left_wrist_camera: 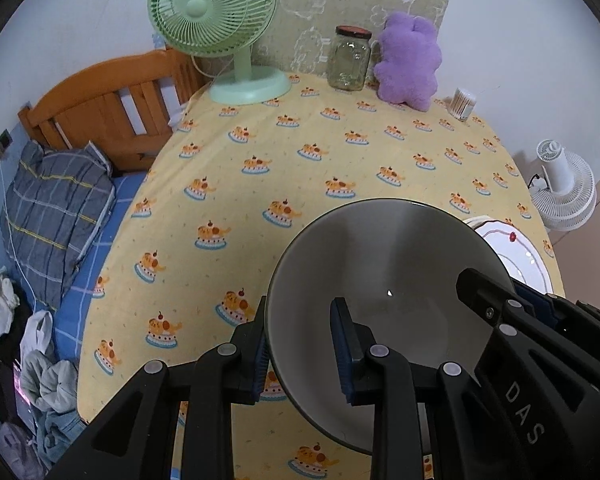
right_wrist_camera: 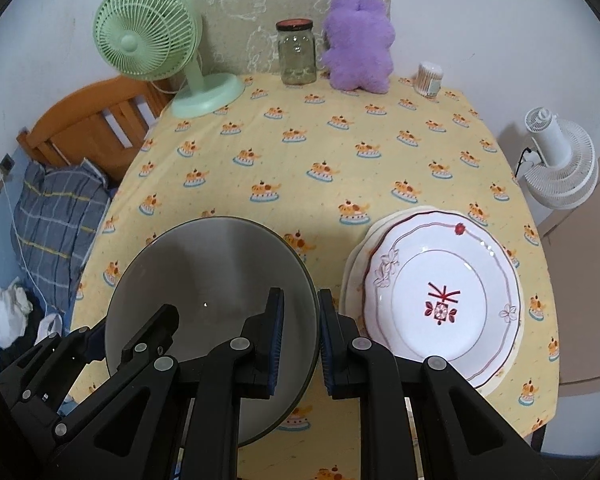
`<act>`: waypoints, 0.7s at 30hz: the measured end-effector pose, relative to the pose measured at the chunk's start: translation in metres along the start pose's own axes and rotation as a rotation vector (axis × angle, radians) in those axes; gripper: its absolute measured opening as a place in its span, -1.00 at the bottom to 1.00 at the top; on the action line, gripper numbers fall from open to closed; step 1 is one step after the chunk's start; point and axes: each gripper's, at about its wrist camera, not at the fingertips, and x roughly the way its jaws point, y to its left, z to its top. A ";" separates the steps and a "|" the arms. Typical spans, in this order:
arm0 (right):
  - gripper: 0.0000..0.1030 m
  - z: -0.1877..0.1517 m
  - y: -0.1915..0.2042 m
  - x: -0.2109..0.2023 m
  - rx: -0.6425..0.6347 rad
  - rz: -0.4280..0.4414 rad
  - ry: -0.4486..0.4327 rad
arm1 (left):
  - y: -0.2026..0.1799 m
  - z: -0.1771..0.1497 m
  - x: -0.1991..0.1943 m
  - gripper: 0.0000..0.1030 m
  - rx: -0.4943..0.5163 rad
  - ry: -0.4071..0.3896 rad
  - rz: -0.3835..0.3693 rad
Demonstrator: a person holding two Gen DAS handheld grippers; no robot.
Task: Organize plates and bowls
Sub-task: 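Lift the grey-rimmed bowl with both grippers and carry it toward the plate stack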
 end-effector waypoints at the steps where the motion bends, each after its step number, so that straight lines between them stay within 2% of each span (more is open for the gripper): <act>1: -0.62 0.000 0.001 0.002 -0.002 -0.003 0.005 | 0.001 0.000 0.002 -0.51 0.000 0.005 -0.002; 15: -0.62 -0.003 0.003 0.022 -0.028 -0.047 0.042 | 0.002 -0.004 0.030 -0.51 0.000 0.069 -0.026; 21: -0.61 -0.001 0.004 0.027 -0.033 -0.072 0.034 | -0.001 -0.002 0.033 -0.51 0.030 0.062 -0.003</act>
